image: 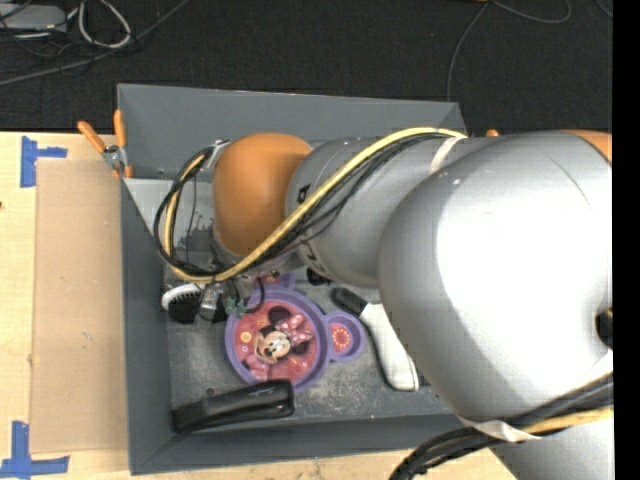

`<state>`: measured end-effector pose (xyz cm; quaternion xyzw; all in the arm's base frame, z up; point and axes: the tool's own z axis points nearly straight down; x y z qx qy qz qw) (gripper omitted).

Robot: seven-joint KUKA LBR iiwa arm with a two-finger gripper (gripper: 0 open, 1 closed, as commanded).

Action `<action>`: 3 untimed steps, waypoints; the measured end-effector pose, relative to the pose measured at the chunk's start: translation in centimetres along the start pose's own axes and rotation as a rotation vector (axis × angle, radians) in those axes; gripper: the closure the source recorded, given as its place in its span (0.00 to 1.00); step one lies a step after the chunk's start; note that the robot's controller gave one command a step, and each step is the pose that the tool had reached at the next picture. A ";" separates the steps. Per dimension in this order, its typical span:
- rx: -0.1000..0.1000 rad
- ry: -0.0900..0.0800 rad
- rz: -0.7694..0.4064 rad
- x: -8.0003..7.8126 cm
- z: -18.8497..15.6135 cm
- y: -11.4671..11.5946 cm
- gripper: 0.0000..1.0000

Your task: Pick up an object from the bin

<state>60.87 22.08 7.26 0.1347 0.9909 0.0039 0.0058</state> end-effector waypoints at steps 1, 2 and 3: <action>0.000 0.000 0.001 0.0 0.0 0.0 1.00; 0.001 0.003 0.002 0.0 -1.7 -0.1 1.00; 0.004 0.008 0.003 0.1 -5.1 -0.1 1.00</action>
Offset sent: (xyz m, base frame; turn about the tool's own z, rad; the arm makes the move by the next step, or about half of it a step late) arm 0.0001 0.0000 0.0294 0.0007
